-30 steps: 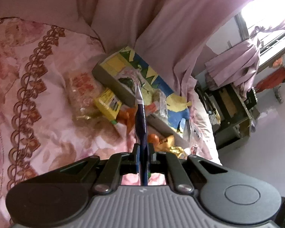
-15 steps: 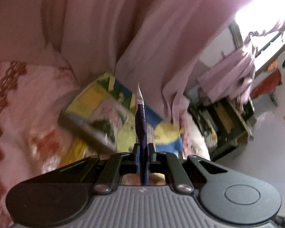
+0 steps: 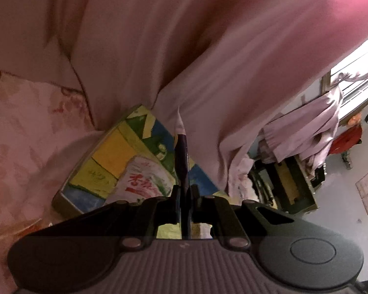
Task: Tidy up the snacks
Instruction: 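Carry the blue packet and jerky into the box and open both grippers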
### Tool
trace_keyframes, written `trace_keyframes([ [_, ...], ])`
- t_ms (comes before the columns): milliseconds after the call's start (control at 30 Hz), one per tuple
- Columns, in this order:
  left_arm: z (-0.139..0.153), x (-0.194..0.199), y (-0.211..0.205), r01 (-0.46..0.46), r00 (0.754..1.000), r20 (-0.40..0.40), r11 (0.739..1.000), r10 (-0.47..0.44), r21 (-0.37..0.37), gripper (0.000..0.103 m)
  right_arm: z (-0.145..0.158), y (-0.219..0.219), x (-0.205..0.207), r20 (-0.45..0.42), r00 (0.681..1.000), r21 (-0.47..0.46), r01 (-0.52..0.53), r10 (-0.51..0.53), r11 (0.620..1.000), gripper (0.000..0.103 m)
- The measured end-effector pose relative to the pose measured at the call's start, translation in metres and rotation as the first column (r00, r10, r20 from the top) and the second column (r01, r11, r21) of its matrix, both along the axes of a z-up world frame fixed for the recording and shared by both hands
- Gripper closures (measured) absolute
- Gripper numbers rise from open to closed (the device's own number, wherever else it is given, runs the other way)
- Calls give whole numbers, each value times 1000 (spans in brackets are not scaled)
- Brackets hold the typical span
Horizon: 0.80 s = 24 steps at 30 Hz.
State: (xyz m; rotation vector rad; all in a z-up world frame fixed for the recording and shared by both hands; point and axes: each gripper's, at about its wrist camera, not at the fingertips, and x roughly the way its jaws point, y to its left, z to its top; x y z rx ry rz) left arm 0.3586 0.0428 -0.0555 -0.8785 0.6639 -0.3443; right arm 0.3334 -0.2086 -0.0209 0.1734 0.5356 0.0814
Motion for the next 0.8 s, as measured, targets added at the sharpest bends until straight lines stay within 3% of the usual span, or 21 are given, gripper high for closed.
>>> trace_keyframes([
  [533,-34,22,-13,2,998,-57,999,1,49,94,-40,17,22,-96,995,-80,-14,7,997,54],
  [667,-29,23,-18,12,998,-68,990,-2,138,91,-38,17,21,-104,995,-77,-8,0,997,53],
  [733,-26,22,-20,22,997,-75,985,-9,173,86,-36,15,21,-107,994,-74,-5,-3,997,53],
  [800,-23,21,-23,34,997,-76,979,-19,200,70,-34,15,18,-106,994,-73,-5,-3,997,49],
])
